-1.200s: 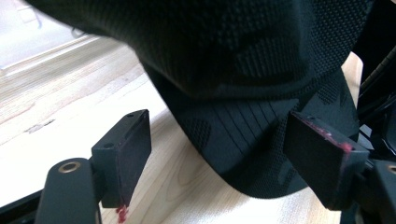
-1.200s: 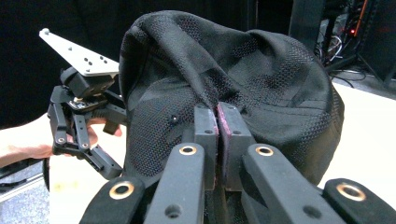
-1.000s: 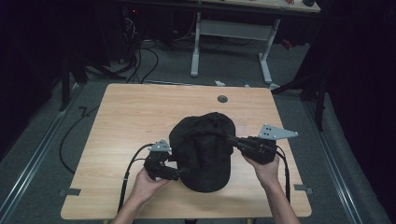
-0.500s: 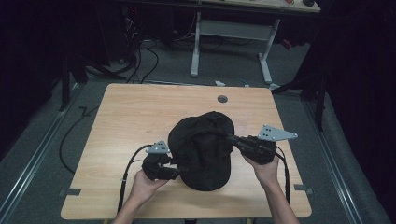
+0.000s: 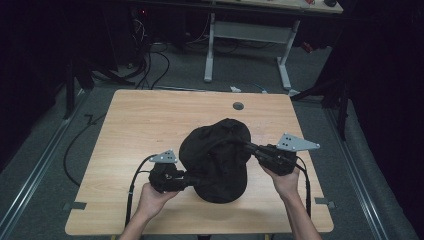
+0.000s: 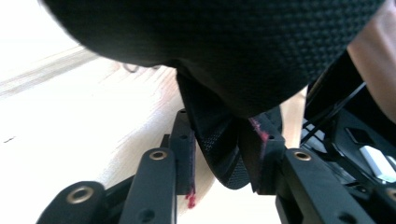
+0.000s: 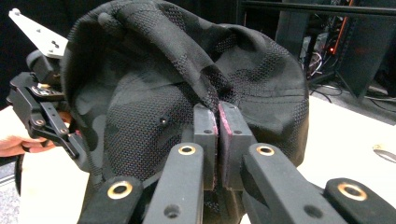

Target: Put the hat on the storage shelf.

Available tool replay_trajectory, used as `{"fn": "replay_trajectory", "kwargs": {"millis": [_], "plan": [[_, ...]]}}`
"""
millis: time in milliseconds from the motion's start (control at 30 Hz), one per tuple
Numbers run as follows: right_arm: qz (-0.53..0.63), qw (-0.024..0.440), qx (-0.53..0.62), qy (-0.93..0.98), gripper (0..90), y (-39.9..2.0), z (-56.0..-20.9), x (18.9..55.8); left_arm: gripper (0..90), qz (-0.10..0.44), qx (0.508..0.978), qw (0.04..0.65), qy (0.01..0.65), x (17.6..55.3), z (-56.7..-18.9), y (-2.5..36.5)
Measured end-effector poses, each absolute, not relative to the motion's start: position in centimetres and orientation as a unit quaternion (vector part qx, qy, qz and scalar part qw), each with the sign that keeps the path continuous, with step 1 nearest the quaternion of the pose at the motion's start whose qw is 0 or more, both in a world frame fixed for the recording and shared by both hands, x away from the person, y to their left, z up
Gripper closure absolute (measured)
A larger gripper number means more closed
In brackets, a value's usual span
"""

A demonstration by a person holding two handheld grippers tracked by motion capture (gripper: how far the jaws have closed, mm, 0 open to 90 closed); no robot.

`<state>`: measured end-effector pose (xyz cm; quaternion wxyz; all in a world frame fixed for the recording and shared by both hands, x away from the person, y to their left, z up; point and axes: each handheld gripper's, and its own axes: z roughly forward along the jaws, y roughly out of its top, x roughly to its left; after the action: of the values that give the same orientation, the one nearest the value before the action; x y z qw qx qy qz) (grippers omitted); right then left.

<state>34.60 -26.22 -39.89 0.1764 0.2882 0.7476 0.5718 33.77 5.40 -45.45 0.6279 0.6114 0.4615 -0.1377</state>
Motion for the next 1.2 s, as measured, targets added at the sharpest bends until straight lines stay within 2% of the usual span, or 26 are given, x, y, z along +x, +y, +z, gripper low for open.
{"fn": "replay_trajectory", "kwargs": {"millis": [400, 667, 700, 733, 767, 900, 1200], "plan": [[0.565, 0.185, 0.296, 0.748, 83.2, -26.0, -40.2, 35.0, 84.4, -0.182, 0.621, 0.631, 0.427, 32.7, -44.9, 5.9], [0.568, 0.181, 0.303, 0.743, 78.9, -26.0, -40.2, 35.2, 86.1, -0.19, 0.618, 0.646, 0.407, 31.9, -44.4, 6.1], [0.568, 0.182, 0.306, 0.742, 76.7, -26.1, -40.2, 35.2, 86.2, -0.189, 0.616, 0.648, 0.406, 31.9, -44.3, 6.1], [0.566, 0.181, 0.318, 0.738, 69.1, -26.1, -40.3, 35.3, 86.3, -0.183, 0.616, 0.65, 0.406, 31.8, -44.3, 6.2], [0.566, 0.181, 0.318, 0.738, 69.1, -26.1, -40.3, 35.3, 86.3, -0.178, 0.617, 0.651, 0.405, 31.8, -44.2, 6.3], [0.57, 0.172, 0.34, 0.728, 55.5, -26.6, -40.9, 35.4, 86.3, -0.169, 0.618, 0.653, 0.403, 31.5, -44.1, 6.4], [0.557, 0.182, 0.357, 0.728, 49.9, -27.6, -42.0, 34.7, 86.4, -0.151, 0.618, 0.656, 0.406, 31.3, -44.1, 6.5]]}}
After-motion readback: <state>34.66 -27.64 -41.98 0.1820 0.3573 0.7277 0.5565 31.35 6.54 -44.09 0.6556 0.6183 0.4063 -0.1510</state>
